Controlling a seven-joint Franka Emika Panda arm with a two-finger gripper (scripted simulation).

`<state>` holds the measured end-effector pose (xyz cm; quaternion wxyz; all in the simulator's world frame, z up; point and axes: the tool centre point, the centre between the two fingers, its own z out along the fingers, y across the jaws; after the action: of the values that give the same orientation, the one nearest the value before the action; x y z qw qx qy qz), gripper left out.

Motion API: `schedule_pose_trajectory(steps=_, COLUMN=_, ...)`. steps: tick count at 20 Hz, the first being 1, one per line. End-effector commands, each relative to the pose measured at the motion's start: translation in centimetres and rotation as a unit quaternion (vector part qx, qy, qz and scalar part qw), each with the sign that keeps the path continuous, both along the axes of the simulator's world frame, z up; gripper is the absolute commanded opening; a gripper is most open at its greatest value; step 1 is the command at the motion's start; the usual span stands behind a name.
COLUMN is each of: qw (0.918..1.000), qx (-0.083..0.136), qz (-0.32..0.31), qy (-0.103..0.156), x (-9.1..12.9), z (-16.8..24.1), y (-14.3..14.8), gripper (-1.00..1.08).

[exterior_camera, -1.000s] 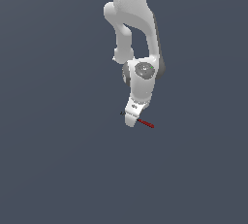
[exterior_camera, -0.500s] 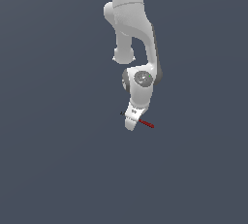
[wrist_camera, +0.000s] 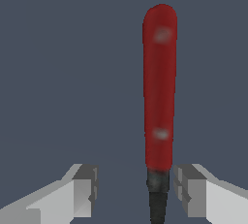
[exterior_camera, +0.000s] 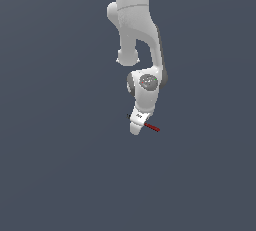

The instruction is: Pick up the object and move it to a goal position.

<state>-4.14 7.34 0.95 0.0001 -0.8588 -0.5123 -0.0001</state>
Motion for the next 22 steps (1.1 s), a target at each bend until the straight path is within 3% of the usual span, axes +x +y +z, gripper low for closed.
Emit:
schedule_pose_trajectory(steps=1, qw=1.0, qx=0.0, qz=-0.003, qy=0.0, x=0.1, z=-0.3, y=-0.3, gripper=-1.0)
schedule_pose_trajectory(steps=12, qw=1.0, qx=0.0, qz=-0.001, qy=0.0, x=-0.1, z=1.1, y=-1.1, gripper=-1.0)
schedule_pose_trajectory(steps=22, qw=1.0, qx=-0.001, qz=-0.001, qy=0.0, x=-0.8, z=6.9, y=-6.1, gripper=-1.0)
